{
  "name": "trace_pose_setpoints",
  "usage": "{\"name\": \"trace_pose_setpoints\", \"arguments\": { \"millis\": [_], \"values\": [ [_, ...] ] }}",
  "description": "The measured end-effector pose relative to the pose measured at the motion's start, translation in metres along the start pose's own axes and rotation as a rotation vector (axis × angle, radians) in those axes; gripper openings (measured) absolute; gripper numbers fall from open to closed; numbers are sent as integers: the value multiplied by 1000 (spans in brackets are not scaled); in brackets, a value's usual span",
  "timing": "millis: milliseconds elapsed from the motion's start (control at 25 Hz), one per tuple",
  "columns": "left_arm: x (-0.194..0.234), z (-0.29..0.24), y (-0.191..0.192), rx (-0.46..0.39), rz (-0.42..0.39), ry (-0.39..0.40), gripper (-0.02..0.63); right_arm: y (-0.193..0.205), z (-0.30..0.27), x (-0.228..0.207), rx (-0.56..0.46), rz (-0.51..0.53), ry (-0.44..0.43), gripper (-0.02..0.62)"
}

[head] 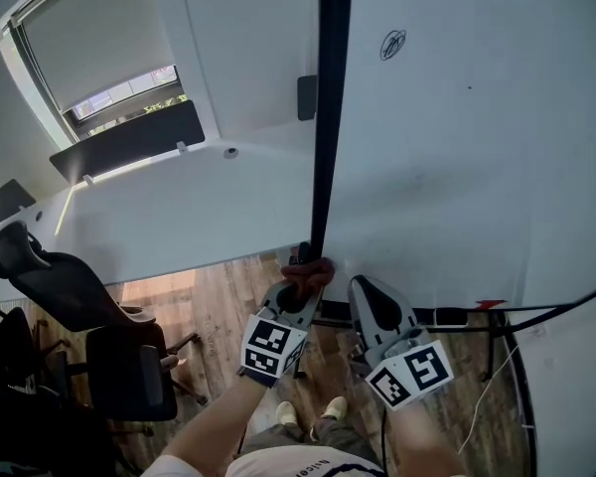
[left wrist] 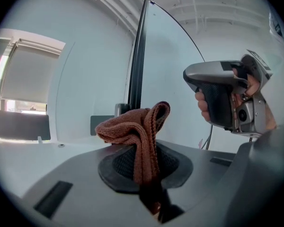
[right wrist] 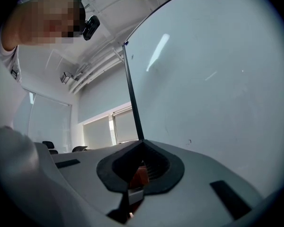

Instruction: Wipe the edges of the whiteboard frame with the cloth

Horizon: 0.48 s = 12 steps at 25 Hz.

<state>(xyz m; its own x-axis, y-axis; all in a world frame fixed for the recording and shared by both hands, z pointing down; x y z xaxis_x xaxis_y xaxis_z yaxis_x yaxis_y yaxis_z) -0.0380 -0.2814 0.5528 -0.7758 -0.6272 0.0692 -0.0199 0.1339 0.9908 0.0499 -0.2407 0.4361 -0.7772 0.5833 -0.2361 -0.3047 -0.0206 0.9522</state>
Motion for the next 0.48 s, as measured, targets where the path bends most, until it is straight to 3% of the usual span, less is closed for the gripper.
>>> {"name": "trace_pose_setpoints", "arguments": {
  "millis": [480],
  "values": [
    [-4, 11, -82, -53, -45, 30, 64, -66, -1, 19, -79, 42, -32, 3]
  ]
}}
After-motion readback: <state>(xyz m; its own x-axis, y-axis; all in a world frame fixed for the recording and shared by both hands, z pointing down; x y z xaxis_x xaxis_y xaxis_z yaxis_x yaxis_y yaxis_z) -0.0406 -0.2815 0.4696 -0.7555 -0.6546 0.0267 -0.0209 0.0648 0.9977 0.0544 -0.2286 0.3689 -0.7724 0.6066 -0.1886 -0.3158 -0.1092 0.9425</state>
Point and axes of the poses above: the fingertips, and each gripper's own axes: z backward along the fingers, x to its left, y out of its underside, the point moved 3 cm from there along z, backward along the fingers, and after that the axes turned 6 degrees about -x, right-handed, at the moved point
